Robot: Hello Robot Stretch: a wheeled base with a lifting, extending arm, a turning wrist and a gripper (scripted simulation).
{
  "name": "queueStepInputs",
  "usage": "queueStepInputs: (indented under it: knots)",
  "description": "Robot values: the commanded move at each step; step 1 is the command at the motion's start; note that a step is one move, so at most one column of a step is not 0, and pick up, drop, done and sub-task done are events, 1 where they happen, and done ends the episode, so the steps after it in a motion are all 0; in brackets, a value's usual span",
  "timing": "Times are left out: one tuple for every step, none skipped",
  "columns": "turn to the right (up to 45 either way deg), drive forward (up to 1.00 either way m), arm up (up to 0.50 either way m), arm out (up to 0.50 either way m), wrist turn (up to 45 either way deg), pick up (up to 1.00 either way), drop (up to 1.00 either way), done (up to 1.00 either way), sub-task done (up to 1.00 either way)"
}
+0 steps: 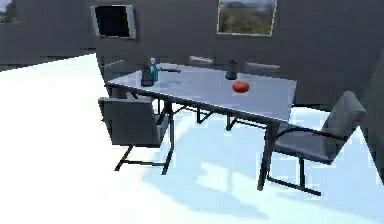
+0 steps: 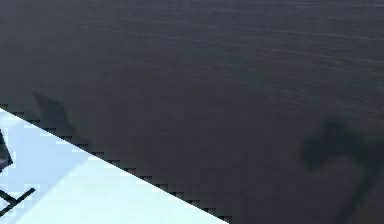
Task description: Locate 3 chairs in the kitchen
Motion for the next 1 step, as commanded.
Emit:
queueStepInputs:
  knots:
    - [3.0, 0.0, 0.0, 0.0, 0.0, 0.0, 0.0, 0.0, 0.0]
